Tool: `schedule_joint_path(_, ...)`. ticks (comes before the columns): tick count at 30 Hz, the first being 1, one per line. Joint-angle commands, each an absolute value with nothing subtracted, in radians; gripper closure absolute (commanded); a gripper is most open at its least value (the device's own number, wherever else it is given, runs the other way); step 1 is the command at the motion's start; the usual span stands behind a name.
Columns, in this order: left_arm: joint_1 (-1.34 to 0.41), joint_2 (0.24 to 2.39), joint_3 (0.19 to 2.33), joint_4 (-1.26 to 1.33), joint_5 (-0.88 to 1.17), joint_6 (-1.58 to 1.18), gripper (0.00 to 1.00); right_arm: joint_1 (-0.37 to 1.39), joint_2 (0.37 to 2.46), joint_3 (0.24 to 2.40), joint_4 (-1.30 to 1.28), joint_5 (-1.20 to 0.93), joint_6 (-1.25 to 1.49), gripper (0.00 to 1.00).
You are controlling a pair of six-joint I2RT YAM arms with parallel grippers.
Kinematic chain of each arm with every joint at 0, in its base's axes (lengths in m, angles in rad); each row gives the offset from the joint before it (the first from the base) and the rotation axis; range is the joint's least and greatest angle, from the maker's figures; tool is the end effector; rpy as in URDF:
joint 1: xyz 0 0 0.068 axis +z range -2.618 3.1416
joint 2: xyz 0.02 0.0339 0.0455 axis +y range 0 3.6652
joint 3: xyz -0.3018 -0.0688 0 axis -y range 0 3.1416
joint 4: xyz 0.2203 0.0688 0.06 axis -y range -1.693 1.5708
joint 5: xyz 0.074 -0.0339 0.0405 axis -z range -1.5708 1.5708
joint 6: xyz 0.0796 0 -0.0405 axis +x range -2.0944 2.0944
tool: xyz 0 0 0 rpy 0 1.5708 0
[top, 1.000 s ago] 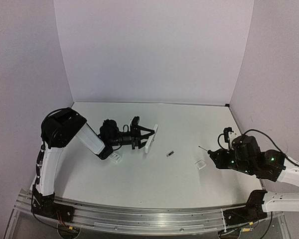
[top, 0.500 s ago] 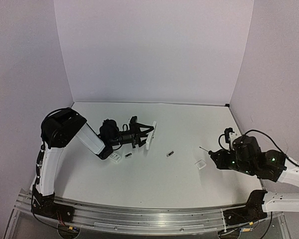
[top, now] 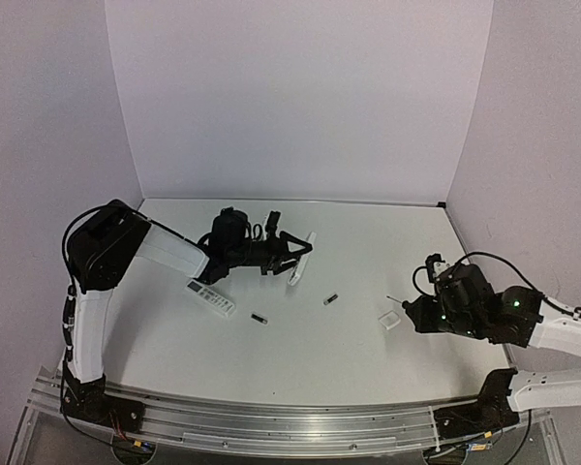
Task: Unload the batteries from the remote control
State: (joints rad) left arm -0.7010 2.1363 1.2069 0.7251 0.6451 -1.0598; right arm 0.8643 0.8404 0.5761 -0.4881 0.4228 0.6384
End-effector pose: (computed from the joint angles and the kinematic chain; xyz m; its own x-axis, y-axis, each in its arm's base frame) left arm 0.3484 -0.3567 0.1998 -0.9178 -0.1374 -0.3725 0.3368 0.2270 -0.9138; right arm 0.1248 0.0959 0.2385 -0.6537 0.0711 -0.7534 -0.1365 0.9682 0.2099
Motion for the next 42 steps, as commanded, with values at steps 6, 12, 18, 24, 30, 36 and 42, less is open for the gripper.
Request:
schedule_joint_path(6, -0.843, 2.115, 1.521, -0.253, 0.107, -0.659, 1.00, 0.862, 0.955, 0.588, -0.357, 0.455, 0.582, 1.00)
schedule_joint_path(12, -0.868, 2.192, 1.586, -0.344, 0.013, -0.698, 1.00, 0.864, 1.080, 0.500, -0.053, 0.384, 0.658, 0.99)
schedule_joint_path(18, -0.889, 2.245, 1.645, -0.396, -0.075, -0.716, 1.00, 0.863, 1.236, 0.502, 0.104, 0.350, 0.698, 0.98)
schedule_joint_path(24, -0.895, 2.262, 1.650, -0.415, -0.109, -0.735, 0.88, 0.862, 1.315, 0.482, 0.177, 0.371, 0.728, 0.95)
schedule_joint_path(30, -0.904, 2.243, 1.649, -0.418, -0.115, -0.724, 0.53, 0.862, 1.315, 0.462, 0.183, 0.369, 0.759, 0.94)
schedule_joint_path(36, -0.905, 2.191, 1.652, -0.412, -0.101, -0.696, 0.27, 0.863, 1.304, 0.442, 0.183, 0.367, 0.769, 0.93)
schedule_joint_path(42, -0.905, 2.100, 1.643, -0.404, -0.118, -0.673, 0.01, 0.862, 1.318, 0.432, 0.183, 0.344, 0.791, 0.90)
